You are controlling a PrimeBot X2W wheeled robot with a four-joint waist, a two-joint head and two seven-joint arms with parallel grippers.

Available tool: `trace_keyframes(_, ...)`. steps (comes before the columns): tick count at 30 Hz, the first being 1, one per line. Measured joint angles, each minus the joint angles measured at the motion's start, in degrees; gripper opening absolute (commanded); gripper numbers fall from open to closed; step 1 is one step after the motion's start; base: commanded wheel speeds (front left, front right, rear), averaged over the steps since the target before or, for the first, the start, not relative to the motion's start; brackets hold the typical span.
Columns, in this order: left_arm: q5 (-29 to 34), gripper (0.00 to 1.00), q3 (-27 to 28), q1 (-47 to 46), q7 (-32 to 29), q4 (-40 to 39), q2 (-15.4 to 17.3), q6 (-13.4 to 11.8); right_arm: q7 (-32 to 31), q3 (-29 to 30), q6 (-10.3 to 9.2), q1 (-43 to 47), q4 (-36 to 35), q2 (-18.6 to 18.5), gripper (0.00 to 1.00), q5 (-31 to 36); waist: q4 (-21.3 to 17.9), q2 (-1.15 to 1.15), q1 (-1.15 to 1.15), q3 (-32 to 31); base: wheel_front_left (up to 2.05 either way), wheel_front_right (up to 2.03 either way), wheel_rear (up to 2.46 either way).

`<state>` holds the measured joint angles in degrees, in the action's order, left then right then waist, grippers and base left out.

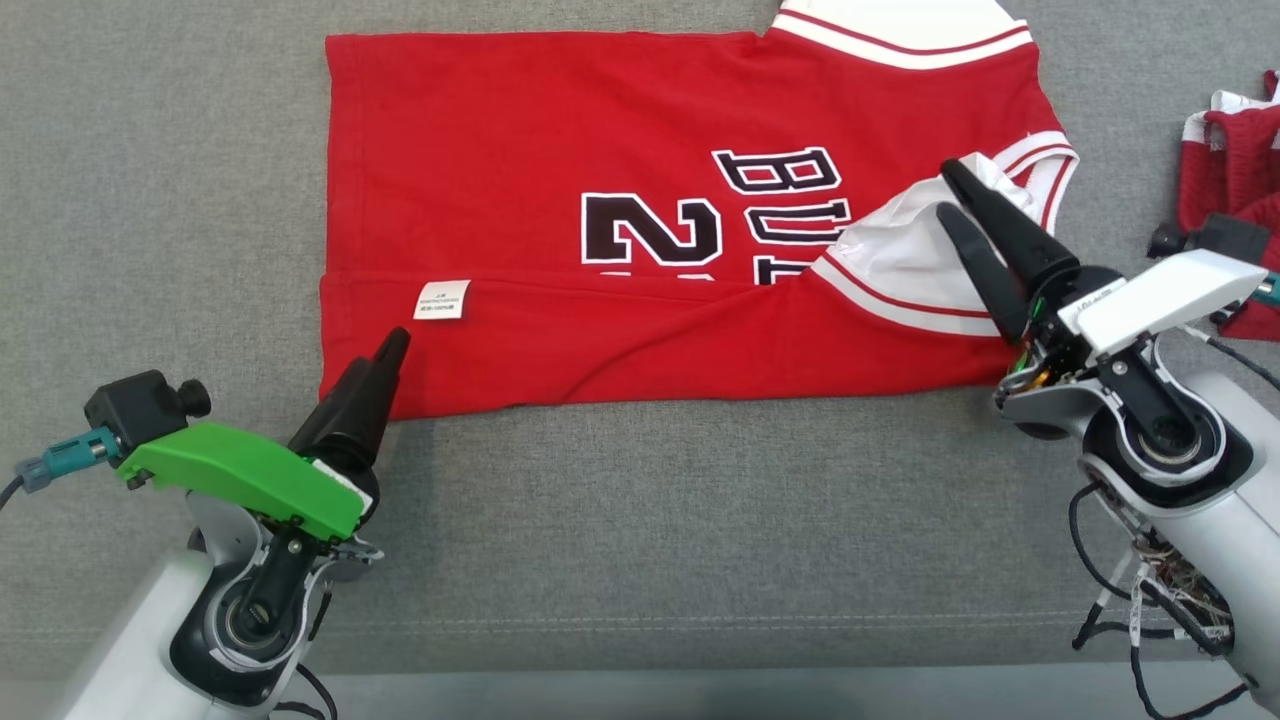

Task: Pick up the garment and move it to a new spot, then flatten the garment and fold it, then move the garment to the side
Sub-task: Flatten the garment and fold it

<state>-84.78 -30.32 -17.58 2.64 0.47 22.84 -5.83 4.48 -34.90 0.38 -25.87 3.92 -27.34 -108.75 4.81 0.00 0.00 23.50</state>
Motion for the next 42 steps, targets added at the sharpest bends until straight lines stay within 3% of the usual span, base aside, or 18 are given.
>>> trace_keyframes(12, 0.0, 1.00, -0.8, 0.0, 0.0, 0.3, -0.8, 0.0, 2.4, 0.5, -2.42, -6.9, 7.9, 1.6, 1.00, 4.6, 1.5, 0.00, 0.00, -0.1, 0.00, 0.00, 0.00)
trace_keyframes(22, -0.3, 1.00, 1.5, 3.8, 2.6, 0.3, -0.8, -0.1, 6.3, -0.9, 2.14, -1.3, 3.0, 1.9, 1.00, 7.6, -0.3, 0.00, 0.00, -2.2, 0.00, 0.00, 0.00)
trace_keyframes(30, -3.7, 1.00, 2.6, 10.0, 4.6, -3.4, -2.1, -0.2, 7.8, -2.4, 2.58, 8.9, -2.3, -0.8, 1.00, 9.9, -3.2, 0.00, 0.00, -4.4, 0.00, 0.00, 0.00)
trace_keyframes(42, -6.7, 1.00, 2.5, 13.6, 4.7, -2.7, -3.6, -0.2, 9.2, 0.9, 2.55, 19.1, -5.4, -1.4, 1.00, 6.5, -5.1, 0.00, 0.00, -5.9, 0.00, 0.00, 0.00)
